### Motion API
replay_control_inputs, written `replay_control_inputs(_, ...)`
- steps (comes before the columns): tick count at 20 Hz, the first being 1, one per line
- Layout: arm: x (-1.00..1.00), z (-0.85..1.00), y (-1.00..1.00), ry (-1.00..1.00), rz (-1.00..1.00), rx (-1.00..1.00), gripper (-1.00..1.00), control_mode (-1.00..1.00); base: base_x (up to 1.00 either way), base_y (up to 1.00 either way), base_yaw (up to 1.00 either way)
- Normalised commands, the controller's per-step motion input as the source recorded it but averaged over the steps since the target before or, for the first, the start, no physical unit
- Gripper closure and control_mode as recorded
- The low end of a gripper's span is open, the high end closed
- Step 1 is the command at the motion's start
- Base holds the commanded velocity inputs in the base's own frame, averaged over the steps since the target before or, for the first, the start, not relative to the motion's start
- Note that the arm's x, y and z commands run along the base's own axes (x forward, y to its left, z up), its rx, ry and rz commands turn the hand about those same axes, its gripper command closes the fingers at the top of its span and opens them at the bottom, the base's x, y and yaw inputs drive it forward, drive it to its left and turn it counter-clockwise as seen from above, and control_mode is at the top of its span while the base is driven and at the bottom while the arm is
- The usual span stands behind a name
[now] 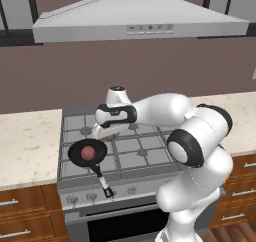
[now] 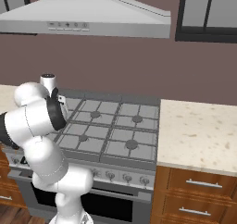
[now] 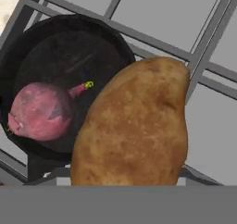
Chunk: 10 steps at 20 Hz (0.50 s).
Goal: Put the onion and potato in the pan. Then turn on the front left burner and set the heat to medium.
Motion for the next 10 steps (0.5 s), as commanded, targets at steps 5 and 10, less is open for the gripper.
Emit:
replay_control_inputs(5, 0.01, -0.22, 0.54, 0.00, 0.08, 0.00, 1.00, -1.00, 0.00, 0.00, 0.00)
replay_control_inputs(10, 0.05, -0.08, 0.41, 0.00, 0.05, 0.00, 1.00, -1.00, 0.00, 0.00, 0.00)
